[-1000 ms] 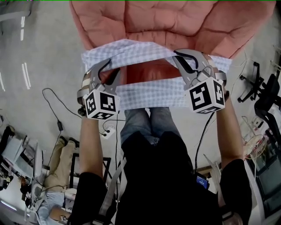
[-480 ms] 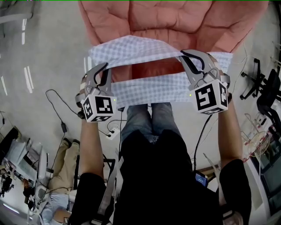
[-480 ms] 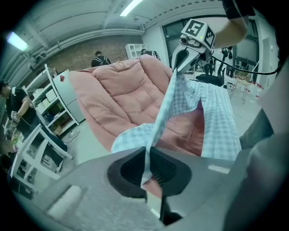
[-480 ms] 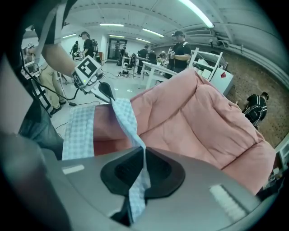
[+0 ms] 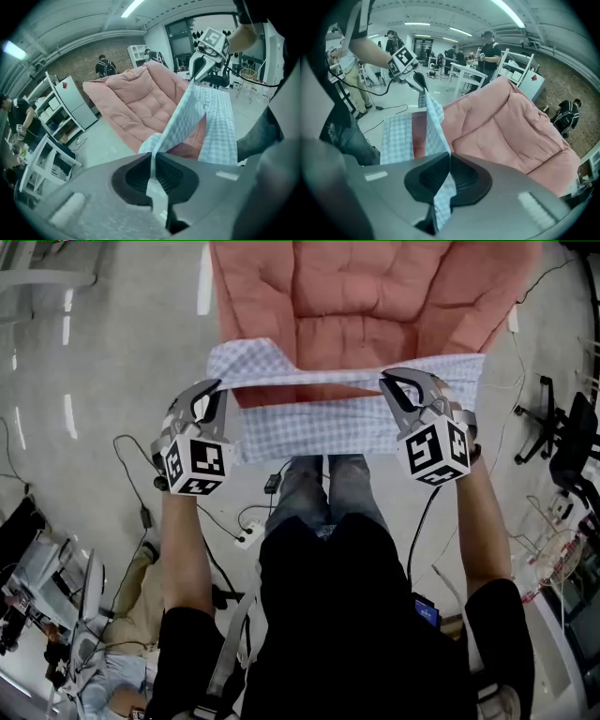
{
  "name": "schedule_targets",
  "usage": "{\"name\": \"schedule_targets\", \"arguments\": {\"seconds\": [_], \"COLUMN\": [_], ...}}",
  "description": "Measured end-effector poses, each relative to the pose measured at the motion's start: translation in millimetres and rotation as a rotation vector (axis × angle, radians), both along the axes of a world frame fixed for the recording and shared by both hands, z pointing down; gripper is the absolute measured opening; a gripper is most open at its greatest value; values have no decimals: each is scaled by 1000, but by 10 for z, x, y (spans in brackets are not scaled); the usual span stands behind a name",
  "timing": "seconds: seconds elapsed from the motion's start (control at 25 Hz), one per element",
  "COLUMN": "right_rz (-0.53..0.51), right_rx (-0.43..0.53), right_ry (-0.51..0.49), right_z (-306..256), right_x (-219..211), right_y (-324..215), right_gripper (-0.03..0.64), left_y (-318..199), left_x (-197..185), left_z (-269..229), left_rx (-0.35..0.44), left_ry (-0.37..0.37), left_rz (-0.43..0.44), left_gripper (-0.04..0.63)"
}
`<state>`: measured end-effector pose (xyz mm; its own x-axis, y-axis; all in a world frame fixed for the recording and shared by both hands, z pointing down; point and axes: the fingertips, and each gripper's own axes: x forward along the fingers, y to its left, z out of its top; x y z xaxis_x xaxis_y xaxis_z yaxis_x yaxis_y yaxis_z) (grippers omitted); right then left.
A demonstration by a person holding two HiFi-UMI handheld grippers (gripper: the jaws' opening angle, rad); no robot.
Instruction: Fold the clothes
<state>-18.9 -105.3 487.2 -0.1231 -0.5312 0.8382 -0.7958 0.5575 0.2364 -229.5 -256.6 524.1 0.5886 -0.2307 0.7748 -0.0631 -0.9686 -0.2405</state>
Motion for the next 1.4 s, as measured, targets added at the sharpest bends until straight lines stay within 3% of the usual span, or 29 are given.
{"name": "schedule_targets", "arguments": {"seconds": [0.44,0.84,1.08,1.24,1.4], "right_rz": [-72,-141,-170,-202,-208], "right_rx": [7,61,60,40,60], "right_ry": [10,-5,-13,-21,-48], "right_z": [-149,22,124,508,478], "right_x": [-507,-928,-1117,-1271,-1352], "right_y": [305,1033,1384,1579,1715], "right_gripper": [8,8,8,8,8], "left_y": [299,949,1337,1452,1508], "left_x": [-529,-1036,-1263,-1389,-1472], "left_z": [-283,72,340,790,761], "left_rx": [7,-13,-22,-37,-5], "left_ry": [-27,-38,-73,-98,-102], "left_rz": [14,-136,-154,-174,-205], "left_gripper": [15,17,23,23,25]}}
